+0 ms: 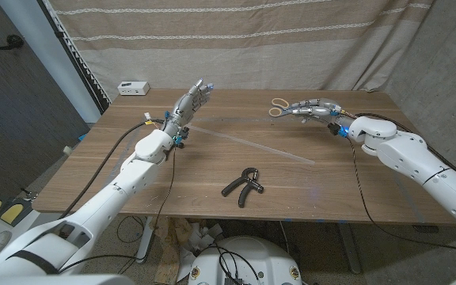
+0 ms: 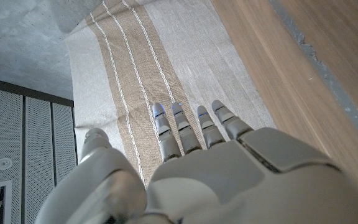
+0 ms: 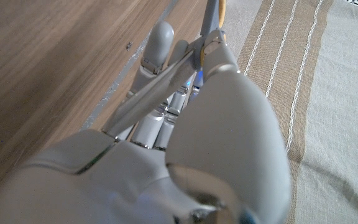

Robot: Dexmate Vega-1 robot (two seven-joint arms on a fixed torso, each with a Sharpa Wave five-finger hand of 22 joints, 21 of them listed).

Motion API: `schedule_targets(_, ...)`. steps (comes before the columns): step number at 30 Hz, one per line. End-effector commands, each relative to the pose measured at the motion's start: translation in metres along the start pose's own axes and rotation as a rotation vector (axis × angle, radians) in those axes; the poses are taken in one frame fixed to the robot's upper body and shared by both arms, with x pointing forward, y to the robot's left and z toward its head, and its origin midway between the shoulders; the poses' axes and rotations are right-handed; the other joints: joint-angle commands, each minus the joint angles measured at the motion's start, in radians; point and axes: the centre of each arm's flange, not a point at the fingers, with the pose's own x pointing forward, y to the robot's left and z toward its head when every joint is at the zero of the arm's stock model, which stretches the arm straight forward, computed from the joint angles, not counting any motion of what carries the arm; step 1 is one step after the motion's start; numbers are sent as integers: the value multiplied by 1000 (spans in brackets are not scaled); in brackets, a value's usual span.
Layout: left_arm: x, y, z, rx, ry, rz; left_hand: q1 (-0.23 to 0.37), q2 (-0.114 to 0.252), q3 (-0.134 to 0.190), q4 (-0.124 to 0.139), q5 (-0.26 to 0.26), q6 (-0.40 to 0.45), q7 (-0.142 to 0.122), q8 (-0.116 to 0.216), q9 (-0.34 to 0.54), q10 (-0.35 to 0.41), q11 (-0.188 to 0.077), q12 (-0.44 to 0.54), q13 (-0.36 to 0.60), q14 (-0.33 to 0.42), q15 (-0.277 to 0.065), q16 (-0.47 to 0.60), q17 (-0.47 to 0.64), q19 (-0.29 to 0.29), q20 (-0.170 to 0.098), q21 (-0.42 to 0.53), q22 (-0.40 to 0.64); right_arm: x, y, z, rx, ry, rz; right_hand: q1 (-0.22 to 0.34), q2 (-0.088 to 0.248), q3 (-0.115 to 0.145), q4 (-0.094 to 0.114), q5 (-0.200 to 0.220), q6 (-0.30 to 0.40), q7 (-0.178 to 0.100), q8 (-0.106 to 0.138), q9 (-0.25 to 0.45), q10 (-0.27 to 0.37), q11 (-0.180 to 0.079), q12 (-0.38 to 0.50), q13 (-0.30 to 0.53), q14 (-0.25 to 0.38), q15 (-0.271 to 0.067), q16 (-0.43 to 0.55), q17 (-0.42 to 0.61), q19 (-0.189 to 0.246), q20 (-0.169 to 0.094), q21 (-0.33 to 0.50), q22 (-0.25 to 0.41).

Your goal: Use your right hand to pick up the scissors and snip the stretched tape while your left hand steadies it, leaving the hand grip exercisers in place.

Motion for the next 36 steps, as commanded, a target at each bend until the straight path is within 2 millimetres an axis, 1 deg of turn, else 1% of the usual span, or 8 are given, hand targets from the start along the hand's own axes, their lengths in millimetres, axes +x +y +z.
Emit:
schedule_targets(1,2,4,18,70,-3,-27,11,0,-2,-5,5,11,1,6,6,6,4,2,6,4,-92,-1,2,4,-45,-3,3,-2,5,5,14,35,52,168,153,3,-4,-3,11,-2,-4,0,16,7,6,-2,99,-99,-4,1,-3,-45,8,-2)
schedule_targets(8,3,8,24,123,15,-44,11,-1,-2,-4,4,16,1,6,6,6,-1,2,6,4,-92,-1,2,4,-45,-2,4,-4,7,8,-5,65,81,171,155,4,-3,-3,10,4,-9,-4,11,10,-1,-8,105,-100,-3,-2,2,-46,14,-7)
schedule_targets(12,5,9,23,68,-13,-77,12,-1,-1,-4,3,16,1,5,6,6,2,1,6,4,-92,-1,2,4,-44,-2,4,-5,8,7,-1,87,88,173,155,5,-3,-4,9,7,-12,-6,12,13,-3,-10,106,-100,-4,-4,2,-46,17,-10)
schedule_targets(24,9,7,28,108,-36,-86,15,-2,0,-3,1,29,-6,7,7,7,0,1,7,6,-94,0,3,5,-46,-2,4,-7,8,5,10,125,101,178,157,7,-4,-4,4,13,-20,-10,8,22,-9,-14,107,-100,-6,-8,3,-45,22,-17)
schedule_targets(25,9,6,28,117,-44,-76,23,-1,3,-6,2,41,-4,10,7,9,-1,1,7,7,-96,0,2,6,-47,-2,4,-7,8,5,20,131,103,178,158,7,-3,-4,3,13,-21,-10,7,22,-9,-15,107,-100,-6,-8,3,-45,23,-17)
schedule_targets(27,8,6,28,134,-50,-69,46,0,11,-15,6,65,-15,18,7,18,-14,4,7,13,-112,1,2,9,-49,-1,3,-5,8,4,29,140,108,179,157,7,-4,-4,4,13,-21,-10,10,19,-9,-15,108,-100,-6,-9,3,-45,23,-18)
schedule_targets(31,7,4,31,171,-44,-75,78,-5,20,-25,11,81,-22,21,7,19,-24,3,7,14,-117,1,1,13,-54,-1,2,-3,8,7,22,146,118,180,157,8,-4,-5,3,15,-24,-11,10,23,-11,-17,108,-100,-6,-10,2,-46,25,-21)
schedule_targets(36,6,3,38,242,-16,-96,157,-20,40,-41,25,86,-37,17,7,6,-41,-3,7,5,-122,-3,1,16,-57,-3,1,0,7,9,26,155,131,180,158,8,-3,-5,4,18,-25,-13,11,20,-12,-18,109,-99,-7,-11,2,-45,27,-24)
